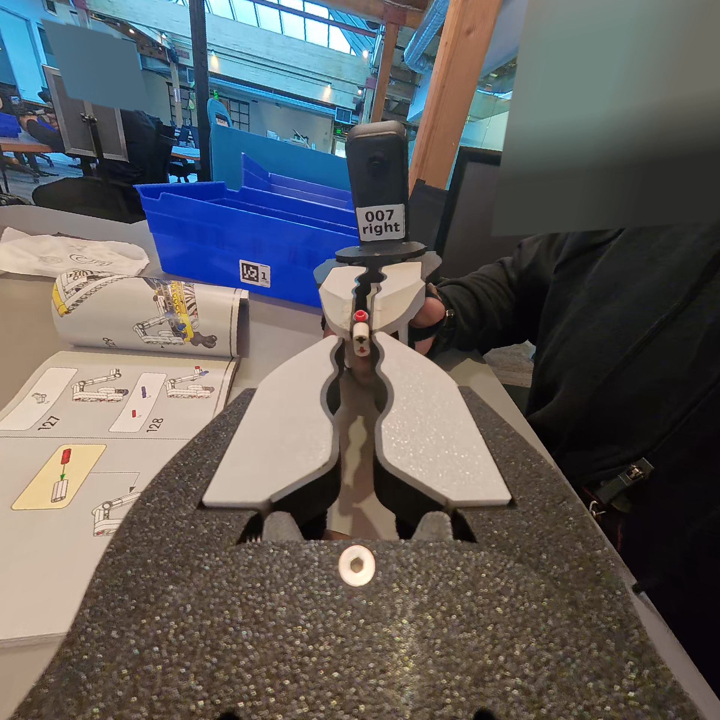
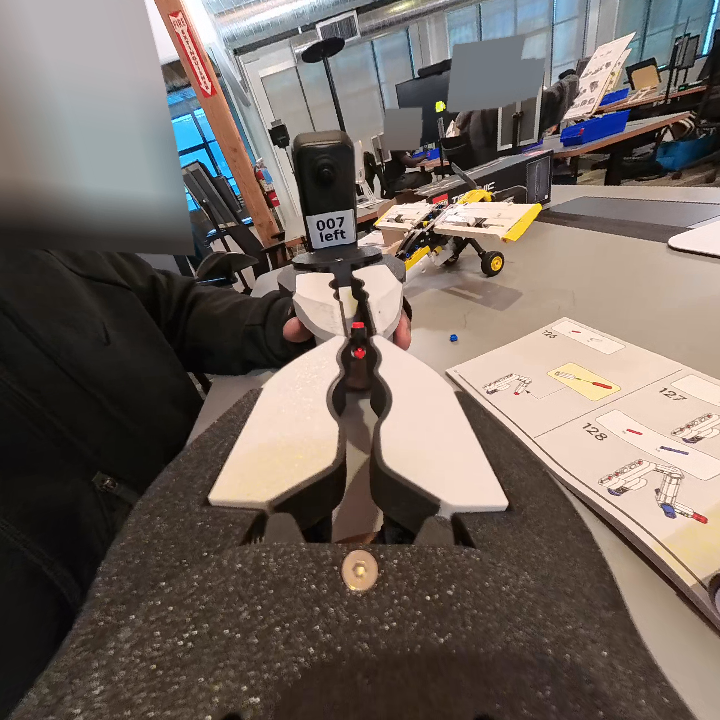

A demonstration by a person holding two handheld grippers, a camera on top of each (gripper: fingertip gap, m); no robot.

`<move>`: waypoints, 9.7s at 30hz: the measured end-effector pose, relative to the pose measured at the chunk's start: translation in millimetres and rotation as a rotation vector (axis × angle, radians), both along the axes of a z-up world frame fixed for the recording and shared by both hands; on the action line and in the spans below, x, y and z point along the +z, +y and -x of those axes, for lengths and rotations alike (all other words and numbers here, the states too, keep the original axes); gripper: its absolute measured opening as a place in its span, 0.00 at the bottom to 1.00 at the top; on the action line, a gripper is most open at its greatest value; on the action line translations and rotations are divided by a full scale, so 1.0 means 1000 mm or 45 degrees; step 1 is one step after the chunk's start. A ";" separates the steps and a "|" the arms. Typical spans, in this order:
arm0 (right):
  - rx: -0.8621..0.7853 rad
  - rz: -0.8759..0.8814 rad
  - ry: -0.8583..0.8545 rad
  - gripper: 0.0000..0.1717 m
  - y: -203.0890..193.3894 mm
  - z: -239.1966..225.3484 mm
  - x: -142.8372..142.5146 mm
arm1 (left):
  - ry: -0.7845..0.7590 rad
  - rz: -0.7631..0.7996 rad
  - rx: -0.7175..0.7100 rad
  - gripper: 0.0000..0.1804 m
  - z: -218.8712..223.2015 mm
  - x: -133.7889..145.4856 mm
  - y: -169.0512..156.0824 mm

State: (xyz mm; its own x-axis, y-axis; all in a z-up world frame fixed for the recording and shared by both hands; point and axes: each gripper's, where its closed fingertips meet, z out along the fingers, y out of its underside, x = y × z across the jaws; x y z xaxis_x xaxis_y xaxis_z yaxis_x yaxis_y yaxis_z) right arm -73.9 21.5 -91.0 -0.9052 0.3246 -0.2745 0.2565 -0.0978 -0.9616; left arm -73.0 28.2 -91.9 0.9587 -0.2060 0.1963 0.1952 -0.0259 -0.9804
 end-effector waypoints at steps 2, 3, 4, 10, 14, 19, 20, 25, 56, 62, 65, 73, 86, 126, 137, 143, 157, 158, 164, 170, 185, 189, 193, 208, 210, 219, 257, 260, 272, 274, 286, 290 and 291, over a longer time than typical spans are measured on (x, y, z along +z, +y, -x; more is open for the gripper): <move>0.004 0.007 -0.003 0.04 -0.001 0.000 0.000 | -0.009 -0.014 -0.019 0.05 -0.002 0.001 0.000; 0.007 0.010 -0.004 0.04 -0.002 -0.001 0.000 | -0.010 -0.016 -0.025 0.04 -0.003 0.001 -0.001; 0.012 0.012 -0.005 0.04 -0.002 -0.001 0.000 | -0.010 -0.014 -0.028 0.04 -0.003 0.001 -0.001; 0.029 -0.101 0.124 0.05 -0.003 -0.006 -0.003 | 0.165 0.083 -0.034 0.04 -0.009 -0.009 -0.003; 0.074 -0.276 0.272 0.06 -0.003 -0.014 -0.015 | 0.326 0.192 -0.039 0.04 -0.015 -0.021 -0.003; 0.118 -0.365 0.349 0.06 -0.005 -0.020 -0.021 | 0.387 0.242 -0.072 0.04 -0.021 -0.029 -0.002; 0.122 -0.374 0.351 0.06 -0.005 -0.020 -0.022 | 0.391 0.242 -0.073 0.04 -0.021 -0.029 -0.002; 0.127 -0.436 0.350 0.05 -0.004 -0.020 -0.028 | 0.389 0.226 -0.083 0.04 -0.022 -0.029 -0.003; 0.193 -0.504 0.363 0.04 -0.002 -0.030 -0.036 | 0.535 0.237 -0.110 0.04 -0.031 -0.036 -0.003; 0.212 -0.498 0.363 0.04 -0.002 -0.033 -0.036 | 0.541 0.219 -0.134 0.04 -0.034 -0.035 -0.004; 0.219 -0.502 0.359 0.04 -0.001 -0.034 -0.037 | 0.548 0.219 -0.137 0.04 -0.034 -0.036 -0.004; 0.087 -0.442 0.310 0.00 0.034 -0.016 -0.030 | 0.444 0.107 -0.009 0.04 -0.006 -0.019 -0.024; 0.091 -0.646 0.472 0.07 -0.005 -0.022 -0.045 | 0.606 0.281 -0.076 0.04 -0.025 -0.041 -0.014; -0.139 -0.938 0.743 0.04 0.011 -0.005 -0.048 | 0.194 0.406 0.151 0.14 -0.006 -0.040 0.003; -0.268 -1.093 0.973 0.04 0.009 0.000 -0.043 | -0.349 0.449 0.120 0.12 -0.007 -0.042 0.012; -0.313 -1.119 1.062 0.04 0.009 0.001 -0.040 | -0.361 0.410 0.130 0.09 -0.008 -0.039 0.012; -0.330 -1.209 1.308 0.04 0.005 -0.011 -0.036 | -0.189 0.394 0.046 0.09 -0.021 -0.036 0.006; -0.324 -1.203 1.307 0.04 0.005 -0.012 -0.037 | -0.183 0.396 0.040 0.09 -0.022 -0.036 0.006; -0.300 -1.184 1.291 0.04 0.006 -0.016 -0.038 | -0.165 0.408 0.008 0.09 -0.026 -0.037 0.006; -0.290 -1.175 1.278 0.04 0.006 -0.020 -0.040 | -0.150 0.414 -0.016 0.09 -0.030 -0.038 0.006; -0.329 -1.231 1.187 0.04 0.025 -0.005 -0.053 | 0.091 0.673 -0.010 0.09 -0.022 -0.069 -0.005; -0.306 -1.231 1.191 0.04 0.019 -0.009 -0.055 | 0.238 0.823 0.033 0.09 -0.023 -0.086 -0.002; -0.302 -1.239 1.184 0.04 0.019 -0.008 -0.058 | 0.193 0.789 0.040 0.13 -0.021 -0.081 -0.003; -0.355 -1.172 1.240 0.04 0.011 -0.011 -0.046 | -0.205 0.440 0.038 0.14 -0.019 -0.039 0.013; -0.360 -1.172 1.264 0.04 0.010 -0.012 -0.044 | -0.217 0.432 0.030 0.13 -0.021 -0.038 0.014; -0.382 -1.159 1.318 0.04 0.009 -0.013 -0.039 | -0.261 0.393 -0.013 0.09 -0.025 -0.034 0.014; -0.354 -1.153 1.342 0.04 0.009 -0.017 -0.039 | -0.096 0.382 -0.041 0.08 -0.033 -0.033 0.005; -0.350 -1.154 1.336 0.05 0.010 -0.017 -0.040 | -0.090 0.386 -0.047 0.08 -0.033 -0.033 0.004; -0.426 -1.231 1.305 0.04 0.024 -0.004 -0.044 | -0.044 0.453 0.043 0.06 -0.017 -0.043 0.000; -0.451 -1.257 1.315 0.04 0.022 -0.002 -0.043 | -0.054 0.453 0.068 0.09 -0.020 -0.043 0.008; -0.475 -1.313 1.329 0.04 0.015 -0.002 -0.046 | -0.118 0.435 0.186 0.13 -0.018 -0.042 0.020; -0.477 -1.308 1.337 0.04 0.014 -0.003 -0.045 | -0.133 0.416 0.169 0.10 -0.020 -0.041 0.020; -0.476 -1.305 1.343 0.04 0.014 -0.004 -0.045 | -0.134 0.409 0.168 0.09 -0.020 -0.040 0.019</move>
